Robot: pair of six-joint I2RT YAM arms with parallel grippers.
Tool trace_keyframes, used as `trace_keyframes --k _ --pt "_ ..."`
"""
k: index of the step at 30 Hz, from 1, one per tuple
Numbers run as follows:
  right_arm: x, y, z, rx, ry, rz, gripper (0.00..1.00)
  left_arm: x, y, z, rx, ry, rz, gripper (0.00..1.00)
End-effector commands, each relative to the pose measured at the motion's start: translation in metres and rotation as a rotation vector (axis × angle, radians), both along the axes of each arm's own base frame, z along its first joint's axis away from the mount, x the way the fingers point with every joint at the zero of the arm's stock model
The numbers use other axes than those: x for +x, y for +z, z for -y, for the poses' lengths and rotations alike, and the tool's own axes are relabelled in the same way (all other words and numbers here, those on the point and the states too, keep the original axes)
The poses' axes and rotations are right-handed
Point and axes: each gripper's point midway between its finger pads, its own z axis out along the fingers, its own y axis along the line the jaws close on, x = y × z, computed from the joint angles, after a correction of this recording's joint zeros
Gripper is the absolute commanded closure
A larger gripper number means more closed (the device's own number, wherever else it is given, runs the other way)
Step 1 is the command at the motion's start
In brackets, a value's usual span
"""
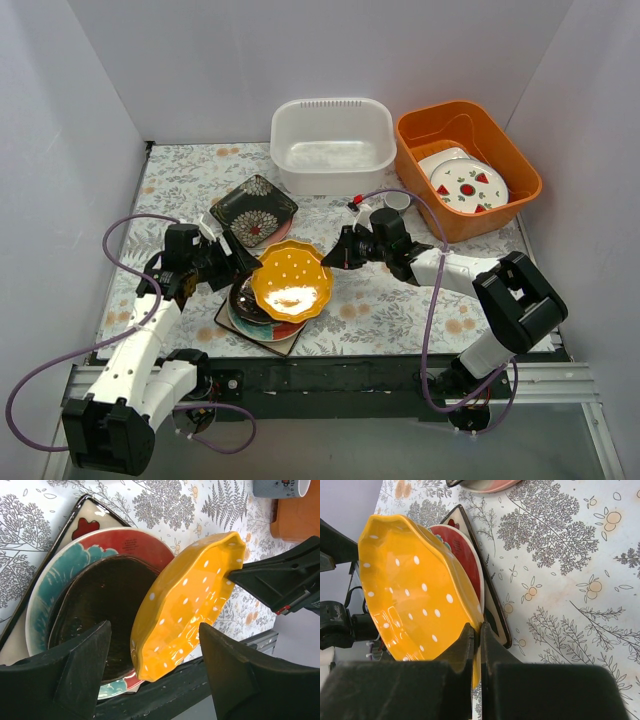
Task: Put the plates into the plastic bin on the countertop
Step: Pick up the plate at the center of the board.
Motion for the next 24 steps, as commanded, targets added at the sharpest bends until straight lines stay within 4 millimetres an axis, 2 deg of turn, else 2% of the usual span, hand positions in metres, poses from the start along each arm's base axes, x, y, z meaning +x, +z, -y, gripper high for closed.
trace_keyframes --k 1,7,13,19,24 --pt "0.002 0.062 -0.014 0.181 0.043 0.101 0.99 -0.001 0.002 0.011 -0.062 -0.038 0.007 0.31" --pt "0.001 0.066 -0.015 0.196 0.05 0.102 0.99 -0.001 0.005 0.02 -0.114 -0.065 0.022 0.35" --pt "0.001 0.072 -0.016 0.217 0.057 0.104 0.99 -0.002 -0.003 0.029 -0.135 -0.089 -0.008 0.44" --pt "0.0 0.082 -0.016 0.23 0.058 0.12 0.99 -0.002 -0.018 0.036 -0.105 -0.102 -0.045 0.45" --pt "0.0 0.088 -0.015 0.24 0.061 0.129 0.99 -0.001 -0.021 0.045 -0.108 -0.124 -0.044 0.48"
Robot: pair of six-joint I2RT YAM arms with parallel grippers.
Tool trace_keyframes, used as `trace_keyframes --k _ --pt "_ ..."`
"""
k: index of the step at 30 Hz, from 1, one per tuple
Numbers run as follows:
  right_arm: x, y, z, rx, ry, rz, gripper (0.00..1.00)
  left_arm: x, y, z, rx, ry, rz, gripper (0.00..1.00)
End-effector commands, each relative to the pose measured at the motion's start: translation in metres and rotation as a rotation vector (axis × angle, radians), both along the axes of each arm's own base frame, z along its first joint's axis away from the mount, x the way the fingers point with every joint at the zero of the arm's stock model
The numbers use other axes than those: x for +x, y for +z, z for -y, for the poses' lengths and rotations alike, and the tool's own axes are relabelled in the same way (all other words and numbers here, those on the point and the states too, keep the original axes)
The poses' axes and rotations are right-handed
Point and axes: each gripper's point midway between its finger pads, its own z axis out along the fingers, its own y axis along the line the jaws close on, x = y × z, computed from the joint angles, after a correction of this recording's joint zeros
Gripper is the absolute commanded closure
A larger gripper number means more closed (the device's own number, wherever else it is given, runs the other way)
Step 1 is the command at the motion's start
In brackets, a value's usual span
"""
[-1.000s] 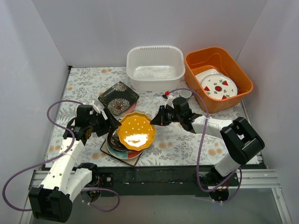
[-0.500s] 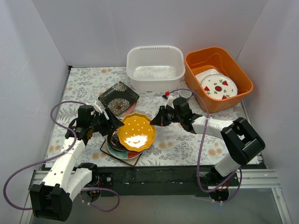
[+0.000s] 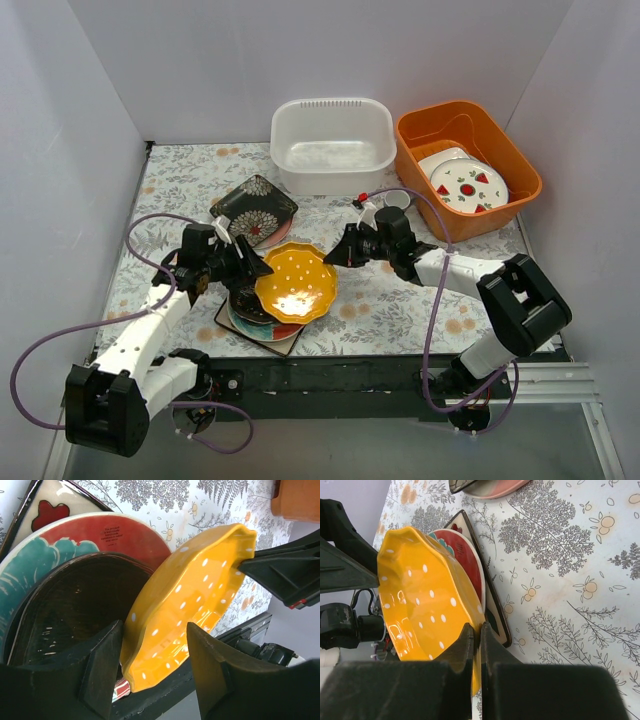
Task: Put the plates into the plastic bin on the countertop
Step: Pick up the plate at the center of the board.
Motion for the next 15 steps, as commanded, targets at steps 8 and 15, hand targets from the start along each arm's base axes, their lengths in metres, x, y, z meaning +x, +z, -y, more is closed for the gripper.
trace_keyframes --k 8,15 --pt "-0.005 0.095 -0.017 0.249 0.074 0.141 0.99 -0.005 -0.01 0.019 -0.006 -0.049 -0.001 0.51" --pt "-0.006 0.104 -0.014 0.261 0.074 0.152 0.99 -0.006 -0.01 0.016 0.005 -0.038 0.007 0.75"
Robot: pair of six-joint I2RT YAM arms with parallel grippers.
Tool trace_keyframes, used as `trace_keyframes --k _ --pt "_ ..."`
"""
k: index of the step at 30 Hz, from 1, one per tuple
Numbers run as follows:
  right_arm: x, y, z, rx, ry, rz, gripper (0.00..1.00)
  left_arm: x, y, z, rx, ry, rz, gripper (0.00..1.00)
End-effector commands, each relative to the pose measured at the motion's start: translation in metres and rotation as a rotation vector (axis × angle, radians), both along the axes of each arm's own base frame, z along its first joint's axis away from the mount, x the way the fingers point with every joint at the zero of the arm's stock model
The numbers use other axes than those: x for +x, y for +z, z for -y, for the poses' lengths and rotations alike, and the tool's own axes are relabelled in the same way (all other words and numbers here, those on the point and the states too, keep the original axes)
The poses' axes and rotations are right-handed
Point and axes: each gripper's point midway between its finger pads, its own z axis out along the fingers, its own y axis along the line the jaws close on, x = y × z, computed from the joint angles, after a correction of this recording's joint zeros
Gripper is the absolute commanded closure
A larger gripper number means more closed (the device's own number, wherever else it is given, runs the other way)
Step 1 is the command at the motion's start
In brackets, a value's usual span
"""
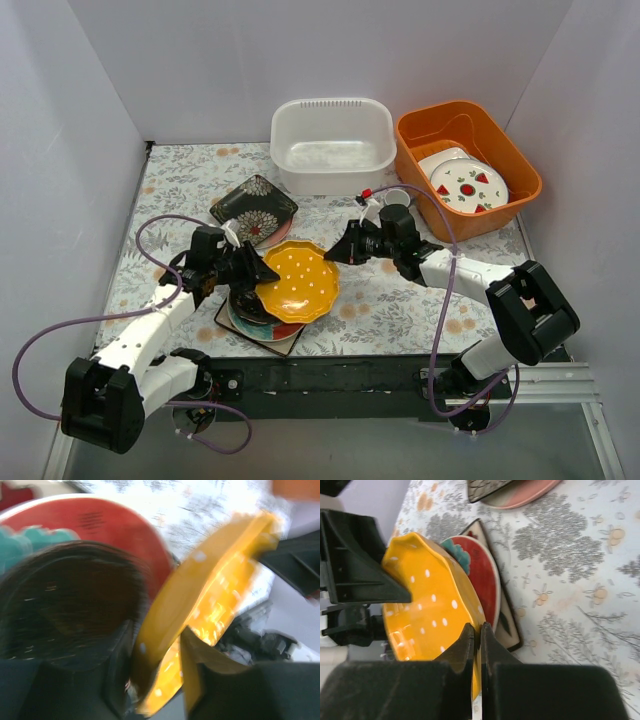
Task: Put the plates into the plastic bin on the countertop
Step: Pick up the plate at the center of the board.
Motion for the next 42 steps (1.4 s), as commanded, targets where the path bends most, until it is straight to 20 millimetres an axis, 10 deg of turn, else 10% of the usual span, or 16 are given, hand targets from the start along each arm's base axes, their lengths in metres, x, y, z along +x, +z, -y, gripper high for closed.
trace_keyframes --k 1,3,13,31,42 --pt "-0.003 0.08 -0.013 0.208 0.061 0.128 0.99 0.001 0.005 0.001 -0.01 0.003 0.034 0.81" --pt "-0.002 0.077 -0.012 0.205 0.058 0.123 0.99 0.001 0.009 0.002 -0.017 -0.002 0.039 1.0" --pt "-0.003 0.067 -0.012 0.211 0.07 0.1 0.99 -0.001 0.02 0.011 -0.069 -0.042 0.059 1.0" --pt "0.007 0.04 0.033 0.012 -0.114 0.171 0.18 0.032 0.059 0.029 -0.146 -0.078 0.191 1.0" --pt "0.004 0.042 0.085 -0.093 -0.289 0.222 0.07 0.066 0.093 0.048 -0.215 -0.133 0.321 1.0"
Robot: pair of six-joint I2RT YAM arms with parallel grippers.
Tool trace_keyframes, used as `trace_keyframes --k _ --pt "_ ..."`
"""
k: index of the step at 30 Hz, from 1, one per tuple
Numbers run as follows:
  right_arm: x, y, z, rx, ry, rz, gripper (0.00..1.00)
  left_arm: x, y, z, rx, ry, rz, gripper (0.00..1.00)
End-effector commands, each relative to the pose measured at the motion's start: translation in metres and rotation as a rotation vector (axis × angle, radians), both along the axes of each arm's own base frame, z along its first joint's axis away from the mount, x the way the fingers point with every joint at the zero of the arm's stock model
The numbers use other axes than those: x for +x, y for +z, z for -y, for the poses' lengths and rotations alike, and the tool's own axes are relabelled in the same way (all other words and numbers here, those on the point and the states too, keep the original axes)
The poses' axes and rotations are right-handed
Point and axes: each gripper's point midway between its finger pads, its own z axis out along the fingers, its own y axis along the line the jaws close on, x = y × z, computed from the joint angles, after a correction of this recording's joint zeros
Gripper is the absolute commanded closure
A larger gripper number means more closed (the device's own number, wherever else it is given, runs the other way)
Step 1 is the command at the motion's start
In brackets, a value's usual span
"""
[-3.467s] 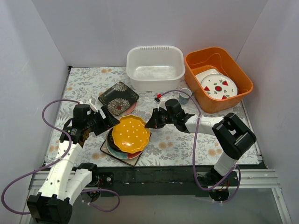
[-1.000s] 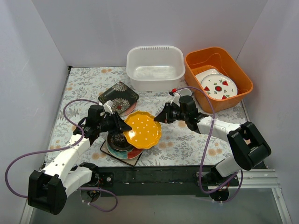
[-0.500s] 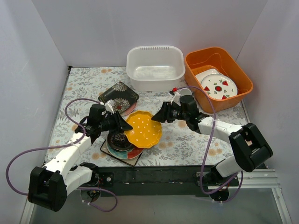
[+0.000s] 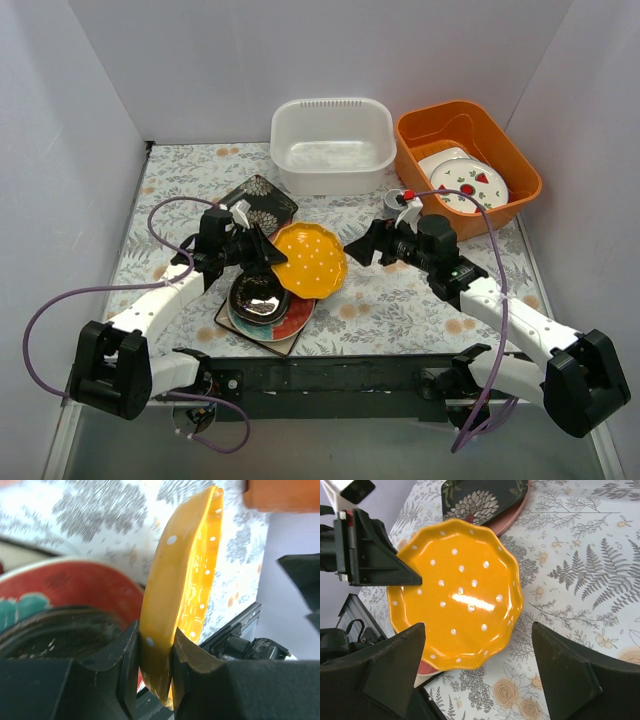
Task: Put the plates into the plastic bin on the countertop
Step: Pick up the plate at the center of the board.
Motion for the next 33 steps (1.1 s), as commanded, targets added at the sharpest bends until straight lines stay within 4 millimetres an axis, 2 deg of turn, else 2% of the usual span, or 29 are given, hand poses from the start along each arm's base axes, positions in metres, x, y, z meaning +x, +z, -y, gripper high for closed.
trace_keyframes --k 1,7,13,19,26,33 --pt "0.003 -0.01 0.02 -0.061 -0.082 0.008 0.05 0.032 0.082 0.024 -0.151 -0.072 0.258 1.0" --pt "0.003 -0.013 0.017 -0.048 -0.074 -0.003 0.05 0.039 0.082 0.027 -0.145 -0.089 0.259 1.0" --pt "0.002 -0.015 0.009 -0.046 -0.018 0.011 0.04 0.038 0.082 0.022 -0.126 -0.058 0.265 1.0" --pt "0.002 -0.015 0.0 -0.029 0.039 0.044 0.03 0.04 0.094 0.013 -0.101 0.002 0.302 1.0" --pt "0.001 -0.019 -0.006 -0.031 0.095 0.049 0.03 0.058 0.113 0.009 -0.089 0.06 0.34 1.0" --pt "-0.003 -0.027 -0.002 -0.02 0.118 0.033 0.02 0.087 0.135 0.013 -0.093 0.088 0.394 1.0"
